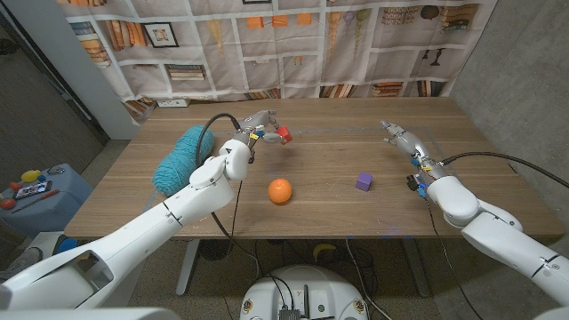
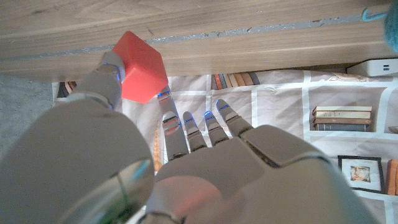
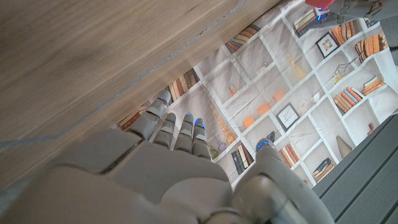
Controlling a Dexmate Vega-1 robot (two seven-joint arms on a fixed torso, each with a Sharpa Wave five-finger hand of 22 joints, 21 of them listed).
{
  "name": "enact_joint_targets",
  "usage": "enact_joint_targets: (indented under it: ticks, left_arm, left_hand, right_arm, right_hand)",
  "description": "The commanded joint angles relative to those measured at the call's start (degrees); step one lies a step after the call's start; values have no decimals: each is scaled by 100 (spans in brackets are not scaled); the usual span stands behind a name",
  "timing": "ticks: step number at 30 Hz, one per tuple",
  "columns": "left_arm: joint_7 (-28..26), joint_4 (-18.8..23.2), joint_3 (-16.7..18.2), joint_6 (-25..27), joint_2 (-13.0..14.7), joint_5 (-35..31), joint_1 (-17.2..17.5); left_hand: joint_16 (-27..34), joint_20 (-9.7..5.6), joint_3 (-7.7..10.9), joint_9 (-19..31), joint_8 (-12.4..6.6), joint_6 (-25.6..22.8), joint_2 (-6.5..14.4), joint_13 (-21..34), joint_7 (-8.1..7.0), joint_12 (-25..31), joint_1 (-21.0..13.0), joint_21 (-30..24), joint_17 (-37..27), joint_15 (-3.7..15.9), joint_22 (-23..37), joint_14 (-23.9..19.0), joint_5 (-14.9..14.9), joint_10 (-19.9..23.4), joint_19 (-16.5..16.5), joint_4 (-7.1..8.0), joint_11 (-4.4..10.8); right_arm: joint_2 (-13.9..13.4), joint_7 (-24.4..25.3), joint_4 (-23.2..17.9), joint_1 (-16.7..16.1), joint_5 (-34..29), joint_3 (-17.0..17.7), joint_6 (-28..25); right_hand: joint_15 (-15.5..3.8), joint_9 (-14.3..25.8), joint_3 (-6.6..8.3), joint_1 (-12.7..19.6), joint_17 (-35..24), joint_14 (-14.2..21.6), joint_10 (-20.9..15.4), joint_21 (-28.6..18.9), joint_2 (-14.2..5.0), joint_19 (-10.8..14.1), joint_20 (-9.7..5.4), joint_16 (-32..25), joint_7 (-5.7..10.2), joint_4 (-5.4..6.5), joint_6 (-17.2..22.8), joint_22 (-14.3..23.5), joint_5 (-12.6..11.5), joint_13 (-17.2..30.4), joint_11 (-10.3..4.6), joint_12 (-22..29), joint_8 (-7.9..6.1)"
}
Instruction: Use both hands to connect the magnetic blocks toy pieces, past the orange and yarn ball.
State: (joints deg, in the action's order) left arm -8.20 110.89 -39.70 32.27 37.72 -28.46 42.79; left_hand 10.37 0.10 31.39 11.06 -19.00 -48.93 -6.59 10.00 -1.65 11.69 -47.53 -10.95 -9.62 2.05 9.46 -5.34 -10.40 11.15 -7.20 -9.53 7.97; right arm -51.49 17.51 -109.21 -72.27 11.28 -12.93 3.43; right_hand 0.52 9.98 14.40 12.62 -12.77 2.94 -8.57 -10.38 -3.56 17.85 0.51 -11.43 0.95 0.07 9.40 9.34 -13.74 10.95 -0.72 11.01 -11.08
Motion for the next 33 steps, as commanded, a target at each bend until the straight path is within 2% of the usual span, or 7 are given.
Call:
enact_joint_targets:
  ticks: [1, 9, 13, 14, 24, 27, 33]
  left_arm:
    - [-532, -92, 275, -308, -57, 582, 222]
    - [-797, -168, 336, -471, -106, 846, 293]
    - [-917, -197, 345, -556, -124, 933, 320]
    - [-950, -207, 358, -606, -123, 968, 334]
    - [-1204, -444, 608, -1337, -134, 1515, 482]
    - [-1307, -562, 665, -1599, -170, 1656, 519]
    - [-1429, -809, 742, -2071, -240, 1902, 556]
  left_hand:
    - [-4, -13, -29, 24, 22, -418, 90, 12, -338, -16, -43, -3, -19, 34, 29, -17, -39, 52, -37, 7, 9]
    - [-5, -15, -46, 27, 37, -419, 114, 12, -330, -16, -40, -1, -19, 27, 30, -11, -45, 68, -40, 13, 14]
    - [-7, -11, -57, 29, 48, -414, 128, 13, -324, -22, -37, 2, -19, 27, 30, -2, -49, 64, -34, 16, 8]
    - [-7, -11, -58, 29, 47, -419, 130, 13, -320, -25, -36, 3, -19, 23, 31, -2, -49, 60, -35, 16, 9]
    - [-8, -8, -84, 32, 58, -446, 162, 13, -310, -22, -32, 2, -20, 15, 31, 6, -58, 91, -45, 21, 11]
    - [-6, -15, -93, 34, 53, -478, 172, 13, -312, -23, -30, 0, -19, 24, 32, 5, -62, 97, -52, 21, 5]
    - [-5, -11, -108, 36, 81, -440, 188, 13, -295, -27, -28, 0, -19, 19, 32, 5, -67, 101, -57, 22, 2]
  right_arm:
    - [-462, 228, -909, -422, -589, 215, -1234]
    - [-664, 278, -1396, -691, -869, 336, -1841]
    - [-821, 261, -1808, -733, -1119, 284, -2617]
    - [-897, 245, -1940, -667, -1289, 160, -3003]
    - [-1169, -20, -2610, -486, -1514, -112, -4204]
    - [-1249, -157, -2795, -315, -1556, -291, -4606]
    - [-1388, -418, -3069, 110, -1639, -736, -5256]
  right_hand:
    - [2, 37, 18, 102, 15, -50, 89, 23, 29, -69, -14, 13, 33, -92, -45, 16, 35, 0, 9, -27, 14]
    - [33, 45, 44, 217, 39, -113, 168, 24, 69, -129, 6, 28, 45, -214, -105, 16, 68, 3, 14, -40, 25]
    - [53, 49, 61, 302, 51, -160, 231, 29, 105, -184, 26, 37, 56, -302, -163, 16, 91, 5, 0, -50, 36]
    - [58, 50, 67, 328, 55, -181, 249, 27, 115, -191, 29, 42, 59, -329, -188, 16, 99, 6, 0, -52, 41]
    - [143, 63, 116, 527, 78, -251, 383, 20, 175, -267, 109, 41, 2, -528, -221, 16, 167, 12, 93, -57, 18]
    - [232, 75, 152, 643, 86, -311, 490, 19, 195, -318, 160, 45, -16, -638, -263, 17, 220, 16, 162, -63, 14]
    - [314, 89, 215, 804, 91, -393, 634, 13, 194, -360, 204, 51, -4, -767, -277, 18, 250, 20, 212, -74, -8]
